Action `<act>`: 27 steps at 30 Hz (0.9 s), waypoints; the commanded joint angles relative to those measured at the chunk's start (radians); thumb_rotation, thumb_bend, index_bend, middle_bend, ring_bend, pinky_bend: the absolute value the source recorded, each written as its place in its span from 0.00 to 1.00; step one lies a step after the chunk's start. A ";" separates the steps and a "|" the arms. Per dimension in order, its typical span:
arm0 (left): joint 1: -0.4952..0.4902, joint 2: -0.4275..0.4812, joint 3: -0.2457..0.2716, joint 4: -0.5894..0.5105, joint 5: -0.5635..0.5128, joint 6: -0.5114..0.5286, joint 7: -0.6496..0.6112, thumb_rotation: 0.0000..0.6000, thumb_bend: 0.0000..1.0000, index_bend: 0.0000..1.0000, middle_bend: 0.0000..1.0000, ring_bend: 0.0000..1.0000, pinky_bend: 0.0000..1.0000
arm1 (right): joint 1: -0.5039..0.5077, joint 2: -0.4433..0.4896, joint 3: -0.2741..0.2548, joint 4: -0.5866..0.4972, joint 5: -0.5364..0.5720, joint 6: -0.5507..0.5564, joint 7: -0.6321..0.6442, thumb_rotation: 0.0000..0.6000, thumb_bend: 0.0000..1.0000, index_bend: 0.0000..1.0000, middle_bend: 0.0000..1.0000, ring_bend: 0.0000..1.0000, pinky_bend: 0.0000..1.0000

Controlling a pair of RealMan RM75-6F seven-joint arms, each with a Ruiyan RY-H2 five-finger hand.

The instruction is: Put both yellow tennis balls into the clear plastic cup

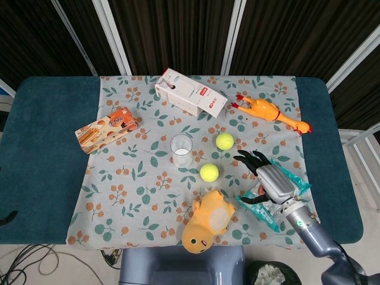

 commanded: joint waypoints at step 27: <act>-0.011 -0.002 -0.012 0.006 -0.038 -0.024 0.004 1.00 0.00 0.06 0.00 0.00 0.11 | 0.224 -0.470 0.052 0.259 0.462 0.020 -0.493 1.00 0.19 0.19 0.14 0.26 0.04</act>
